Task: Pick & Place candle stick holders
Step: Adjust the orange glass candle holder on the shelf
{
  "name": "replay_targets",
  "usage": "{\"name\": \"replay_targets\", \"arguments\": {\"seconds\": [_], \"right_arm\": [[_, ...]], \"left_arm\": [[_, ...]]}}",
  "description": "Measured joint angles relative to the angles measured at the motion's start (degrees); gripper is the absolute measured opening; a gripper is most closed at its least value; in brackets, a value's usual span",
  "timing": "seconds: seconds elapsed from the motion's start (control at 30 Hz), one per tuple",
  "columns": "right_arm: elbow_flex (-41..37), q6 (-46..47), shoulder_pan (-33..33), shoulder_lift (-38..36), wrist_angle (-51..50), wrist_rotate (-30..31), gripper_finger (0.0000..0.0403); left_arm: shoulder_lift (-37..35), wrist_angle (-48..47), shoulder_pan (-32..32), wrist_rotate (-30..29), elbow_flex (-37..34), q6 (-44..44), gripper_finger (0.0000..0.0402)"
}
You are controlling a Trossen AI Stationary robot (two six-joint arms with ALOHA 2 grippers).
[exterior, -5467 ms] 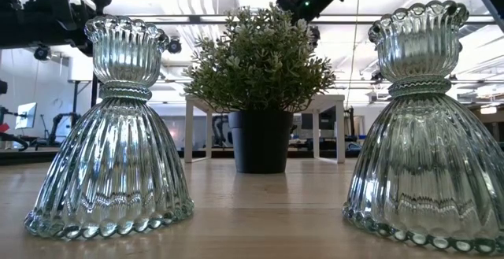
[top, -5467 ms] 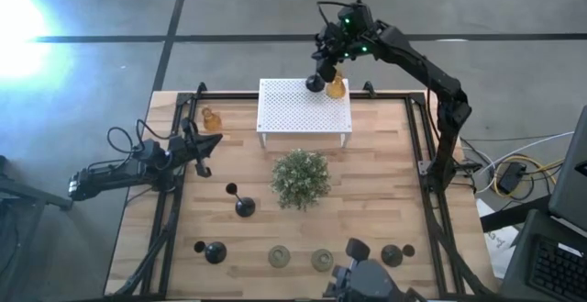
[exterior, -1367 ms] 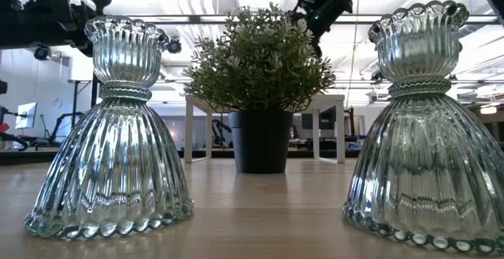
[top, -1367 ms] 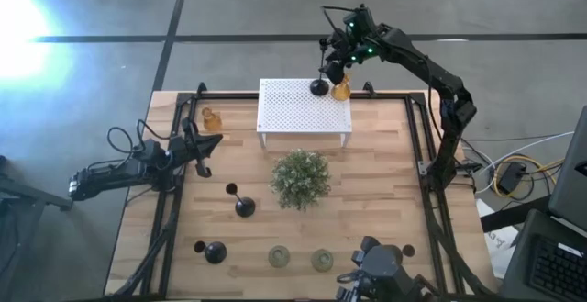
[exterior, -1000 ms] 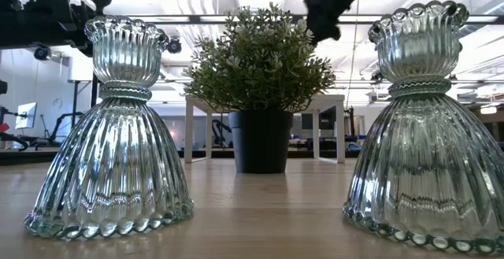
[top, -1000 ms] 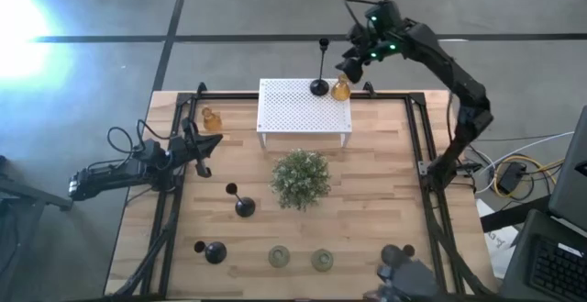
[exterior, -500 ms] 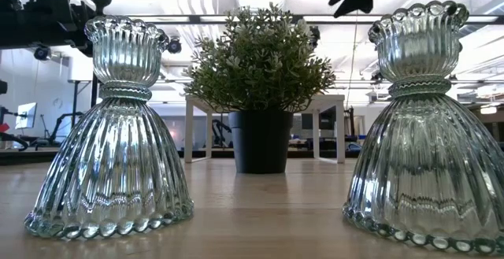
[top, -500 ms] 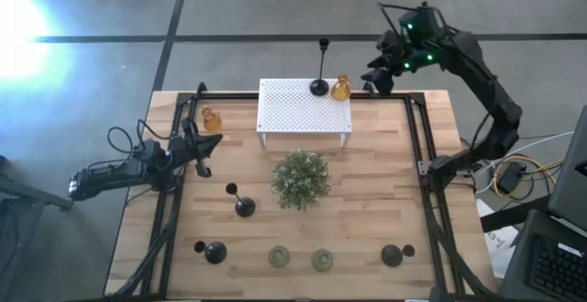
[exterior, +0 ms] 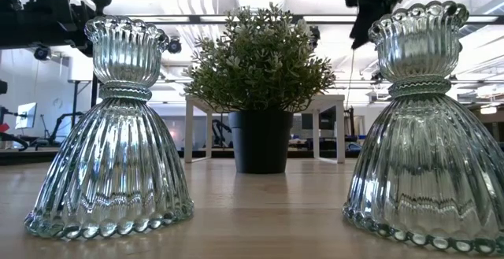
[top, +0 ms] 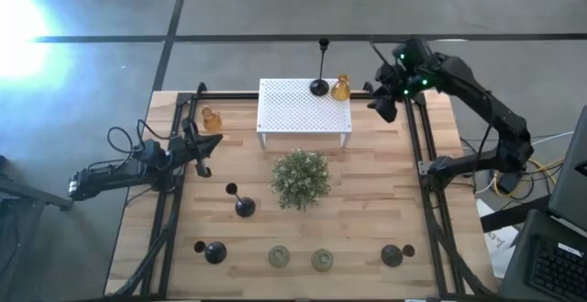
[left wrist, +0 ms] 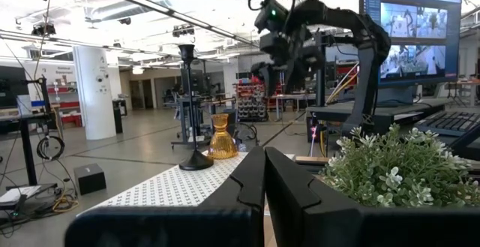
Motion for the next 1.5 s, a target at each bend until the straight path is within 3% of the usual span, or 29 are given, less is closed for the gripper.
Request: {"name": "replay_targets", "arguments": {"seconds": [0.33, 0.53, 0.93, 1.5], "right_arm": [[-12.8, 0.8, -0.1, 1.9, 21.1, 3.2, 0.0197], [-13.3, 1.3, -0.2, 5.2, 26.3, 11.0, 0.0146], [-8.8, 1.7, -0.5, 11.6, 30.9, 12.2, 0.0015], [-7.9, 2.3, -0.5, 13.6, 31.3, 11.5, 0.0008]], "left_arm": [[0.0, 0.0, 0.0, 0.0, 0.0, 0.0, 0.0014], [0.0, 0.0, 0.0, 0.0, 0.0, 0.0, 0.0014], [0.0, 0.0, 0.0, 0.0, 0.0, -1.2, 0.0014], [0.0, 0.0, 0.0, 0.0, 0.0, -2.1, 0.0014]]}}
